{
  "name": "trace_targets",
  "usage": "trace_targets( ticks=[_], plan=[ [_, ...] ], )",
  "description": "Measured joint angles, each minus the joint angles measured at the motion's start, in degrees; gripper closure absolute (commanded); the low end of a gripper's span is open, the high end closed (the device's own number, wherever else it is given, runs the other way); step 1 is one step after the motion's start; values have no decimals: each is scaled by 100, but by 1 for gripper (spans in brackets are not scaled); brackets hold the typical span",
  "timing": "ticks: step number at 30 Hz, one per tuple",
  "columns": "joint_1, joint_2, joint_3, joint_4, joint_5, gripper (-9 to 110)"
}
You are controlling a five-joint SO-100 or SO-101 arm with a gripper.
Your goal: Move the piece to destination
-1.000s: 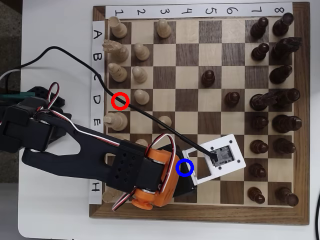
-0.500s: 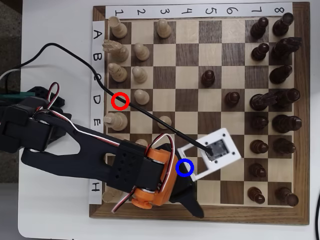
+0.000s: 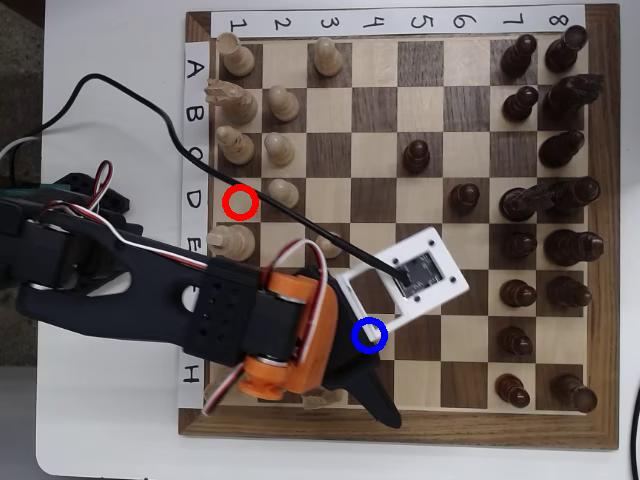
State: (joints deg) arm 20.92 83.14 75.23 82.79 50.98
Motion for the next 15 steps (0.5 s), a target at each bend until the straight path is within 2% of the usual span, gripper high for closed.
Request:
trace_targets(
  ticks=[9,15],
  plan=[
    [-35,1345,-686,791,-237,57],
    [-9,2417,-1292,1134,-765,72]
  ],
)
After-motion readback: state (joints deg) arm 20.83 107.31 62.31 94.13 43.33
